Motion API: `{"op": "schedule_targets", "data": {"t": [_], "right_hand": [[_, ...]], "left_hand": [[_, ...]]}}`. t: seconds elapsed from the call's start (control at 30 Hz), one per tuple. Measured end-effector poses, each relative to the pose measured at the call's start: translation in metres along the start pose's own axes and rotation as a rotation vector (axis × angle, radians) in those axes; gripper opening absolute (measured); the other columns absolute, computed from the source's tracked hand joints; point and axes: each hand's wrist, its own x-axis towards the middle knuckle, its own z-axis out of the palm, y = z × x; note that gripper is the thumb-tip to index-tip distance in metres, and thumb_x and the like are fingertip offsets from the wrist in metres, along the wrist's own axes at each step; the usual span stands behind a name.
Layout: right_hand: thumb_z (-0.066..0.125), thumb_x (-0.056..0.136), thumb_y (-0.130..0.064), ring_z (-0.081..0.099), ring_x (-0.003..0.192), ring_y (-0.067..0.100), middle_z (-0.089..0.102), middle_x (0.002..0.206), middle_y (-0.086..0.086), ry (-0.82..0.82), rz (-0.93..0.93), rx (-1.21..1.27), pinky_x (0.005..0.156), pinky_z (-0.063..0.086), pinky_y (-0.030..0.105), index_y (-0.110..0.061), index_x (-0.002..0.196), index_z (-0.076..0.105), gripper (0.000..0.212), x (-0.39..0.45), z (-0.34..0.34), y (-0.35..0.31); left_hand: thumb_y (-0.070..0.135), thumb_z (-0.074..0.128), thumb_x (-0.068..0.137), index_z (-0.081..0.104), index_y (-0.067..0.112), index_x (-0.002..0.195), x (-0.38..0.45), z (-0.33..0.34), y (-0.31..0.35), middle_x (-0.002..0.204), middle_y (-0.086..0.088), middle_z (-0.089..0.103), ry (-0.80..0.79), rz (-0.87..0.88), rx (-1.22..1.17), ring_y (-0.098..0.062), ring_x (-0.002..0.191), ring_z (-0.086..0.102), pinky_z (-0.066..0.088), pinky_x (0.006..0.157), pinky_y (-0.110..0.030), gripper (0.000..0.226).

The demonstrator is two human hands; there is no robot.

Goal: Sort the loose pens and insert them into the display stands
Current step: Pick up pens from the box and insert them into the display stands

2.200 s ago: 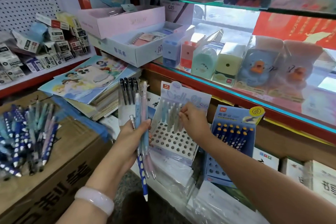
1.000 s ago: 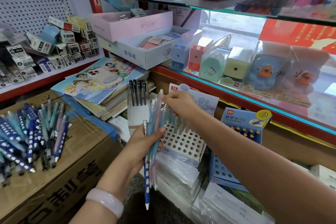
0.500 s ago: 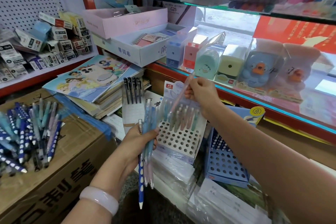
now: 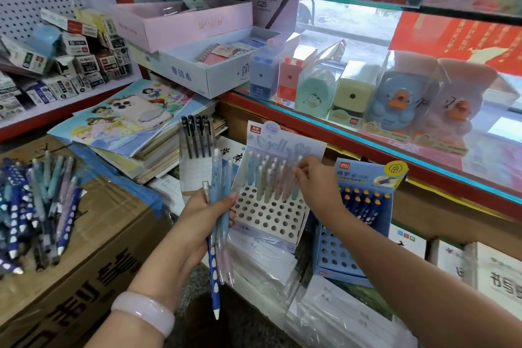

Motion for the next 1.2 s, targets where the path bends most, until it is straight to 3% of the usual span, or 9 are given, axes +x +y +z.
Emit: {"op": "schedule_targets", "data": {"t": [0.33,0.47,0.6,0.67,0.77,0.83,0.9,1.03,1.2], "right_hand": [[0.050,0.096,-0.018,0.062,0.077,0.029,0.065,0.085,0.015,-0.037,-0.019,-0.073,0.067,0.052,0.043,-0.005,0.095,0.056,0.015,-0.001,0.007,0.002],[0.049,0.095,-0.014,0.062,0.085,0.031,0.065,0.093,0.017,-0.138,0.018,-0.138,0.073,0.051,0.039,-0.001,0.096,0.059,0.016,-0.004,0.014,0.004],[0.044,0.096,-0.013,0.063,0.088,0.034,0.065,0.094,0.018,-0.187,0.037,-0.218,0.070,0.046,0.035,-0.001,0.099,0.057,0.018,-0.003,0.019,-0.001],[0.045,0.095,-0.009,0.063,0.087,0.032,0.064,0.088,0.016,-0.233,0.044,-0.284,0.067,0.045,0.032,-0.005,0.084,0.055,0.015,-0.002,0.019,0.000],[0.051,0.090,-0.002,0.059,0.064,0.021,0.050,0.063,0.004,-0.288,0.041,-0.378,0.060,0.039,0.025,-0.015,0.055,0.034,0.041,-0.003,0.016,0.001],[0.050,0.093,-0.011,0.047,0.049,0.013,0.046,0.054,0.001,-0.252,0.029,-0.297,0.056,0.039,0.025,-0.015,0.052,0.038,0.043,-0.004,0.012,-0.006],[0.050,0.096,-0.023,0.056,0.054,0.016,0.059,0.061,0.005,-0.224,0.030,-0.088,0.058,0.049,0.027,-0.010,0.063,0.056,0.036,-0.007,0.005,-0.027],[0.050,0.096,-0.029,0.063,0.069,0.014,0.067,0.080,0.005,-0.504,0.250,0.509,0.058,0.053,0.017,-0.009,0.094,0.063,0.024,-0.010,-0.007,-0.076],[0.057,0.092,-0.024,0.060,0.065,0.012,0.065,0.080,0.007,-0.605,0.326,0.611,0.056,0.050,0.016,-0.004,0.093,0.063,0.021,-0.010,0.003,-0.089]], "left_hand": [[0.007,0.059,0.087,0.054,0.012,0.096,0.002,-0.001,-0.001,0.073,-0.005,0.056,0.005,0.006,0.027,-0.012,0.060,0.053,0.050,0.048,-0.018,0.012],[0.004,0.058,0.087,0.054,0.010,0.095,0.000,-0.001,-0.001,0.071,-0.006,0.055,-0.007,0.002,0.003,-0.013,0.058,0.052,0.050,0.046,-0.017,0.011],[0.004,0.059,0.087,0.052,0.007,0.095,-0.002,-0.002,-0.001,0.072,-0.008,0.054,-0.014,-0.023,-0.007,-0.014,0.059,0.052,0.050,0.046,-0.017,0.011],[0.005,0.059,0.087,0.052,0.005,0.097,-0.003,-0.003,-0.001,0.071,-0.007,0.055,-0.017,-0.031,-0.019,-0.013,0.058,0.053,0.050,0.046,-0.018,0.012],[0.004,0.058,0.087,0.053,0.006,0.097,-0.005,-0.005,0.000,0.071,-0.006,0.057,-0.015,-0.036,-0.065,-0.012,0.056,0.054,0.050,0.046,-0.018,0.011],[0.004,0.057,0.088,0.053,0.006,0.097,-0.006,-0.005,0.001,0.070,-0.006,0.058,-0.023,-0.038,-0.094,-0.011,0.054,0.054,0.049,0.046,-0.018,0.010],[0.004,0.056,0.088,0.054,0.005,0.097,-0.007,-0.005,0.001,0.070,-0.006,0.059,-0.031,-0.033,-0.103,-0.011,0.054,0.054,0.049,0.046,-0.018,0.009],[0.005,0.055,0.089,0.056,0.003,0.098,-0.010,-0.002,0.001,0.066,-0.005,0.063,-0.044,-0.014,-0.065,-0.011,0.053,0.053,0.049,0.045,-0.018,0.009],[0.006,0.056,0.089,0.056,0.004,0.099,-0.012,-0.006,0.002,0.072,-0.006,0.063,-0.046,-0.008,-0.042,-0.010,0.052,0.055,0.049,0.046,-0.018,0.011]]}}
